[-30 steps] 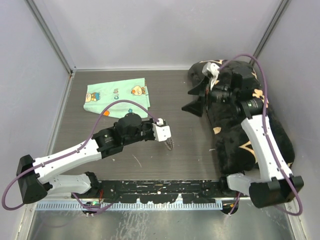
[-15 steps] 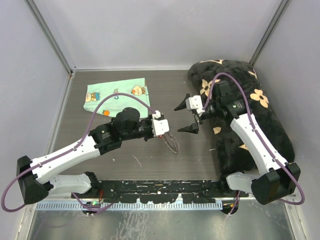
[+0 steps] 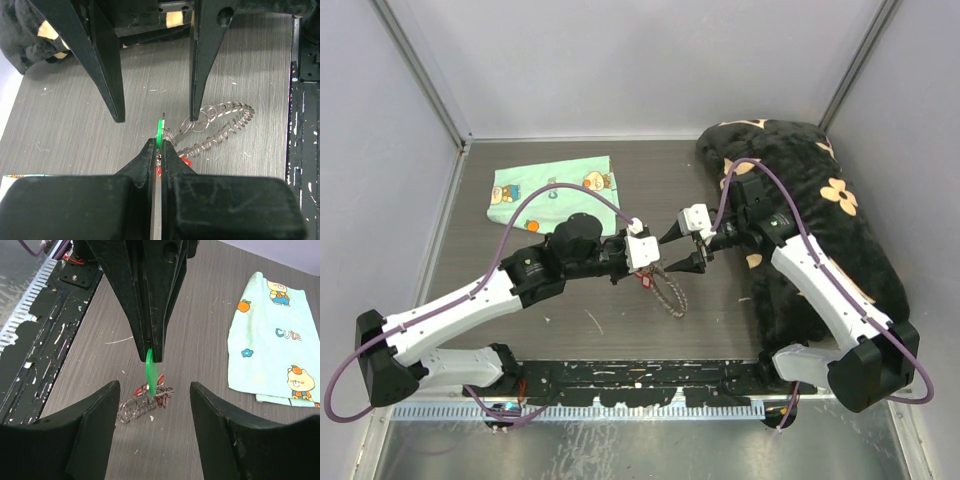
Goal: Remove the keys from the keyring
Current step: Remove the key from the keyring.
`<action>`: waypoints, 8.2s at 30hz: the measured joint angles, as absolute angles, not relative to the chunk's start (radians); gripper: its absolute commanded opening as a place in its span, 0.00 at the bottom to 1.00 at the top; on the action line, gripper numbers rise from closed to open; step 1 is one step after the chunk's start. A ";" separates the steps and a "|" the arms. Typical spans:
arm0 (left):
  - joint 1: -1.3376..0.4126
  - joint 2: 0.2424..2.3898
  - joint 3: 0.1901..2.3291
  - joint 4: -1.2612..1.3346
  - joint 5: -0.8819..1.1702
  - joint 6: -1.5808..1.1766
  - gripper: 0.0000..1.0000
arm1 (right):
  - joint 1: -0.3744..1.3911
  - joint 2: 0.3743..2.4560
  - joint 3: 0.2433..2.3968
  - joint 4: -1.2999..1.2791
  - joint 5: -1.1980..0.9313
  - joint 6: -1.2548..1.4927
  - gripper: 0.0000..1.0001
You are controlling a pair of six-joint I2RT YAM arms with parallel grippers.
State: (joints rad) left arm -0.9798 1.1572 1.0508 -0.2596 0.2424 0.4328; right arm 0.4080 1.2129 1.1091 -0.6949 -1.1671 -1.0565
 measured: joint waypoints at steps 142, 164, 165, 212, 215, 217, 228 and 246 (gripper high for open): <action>-0.930 1.153 0.689 0.437 0.592 -0.067 0.00 | 0.252 1.175 0.919 -0.416 -1.570 -0.607 0.09; -0.868 1.168 0.725 0.429 0.738 -0.093 0.00 | 0.281 1.205 0.959 -0.499 -1.557 -0.680 0.13; -0.867 1.166 0.725 0.429 0.739 -0.095 0.00 | 0.279 1.205 0.953 -0.496 -1.557 -0.681 0.14; -0.869 1.106 0.515 0.796 0.455 -0.289 0.00 | 0.289 1.135 0.989 -0.576 -1.374 -0.656 0.38; -0.870 1.109 0.515 0.821 0.440 -0.305 0.00 | 0.303 1.137 0.989 -0.561 -1.364 -0.643 0.36; -0.872 1.115 0.515 0.836 0.435 -0.312 0.00 | 0.315 1.144 0.989 -0.545 -1.354 -0.629 0.36; -0.879 1.150 0.515 0.867 0.433 -0.352 0.00 | 0.339 1.163 0.979 -0.471 -1.328 -0.561 0.32; -0.882 1.159 0.515 0.881 0.434 -0.360 0.00 | 0.353 1.163 0.965 -0.481 -1.354 -0.575 0.25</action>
State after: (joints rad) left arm -0.8818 1.1591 0.5152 0.8814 0.4335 -0.3599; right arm 0.3534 1.1633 0.9649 -0.4808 -1.3544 -0.5747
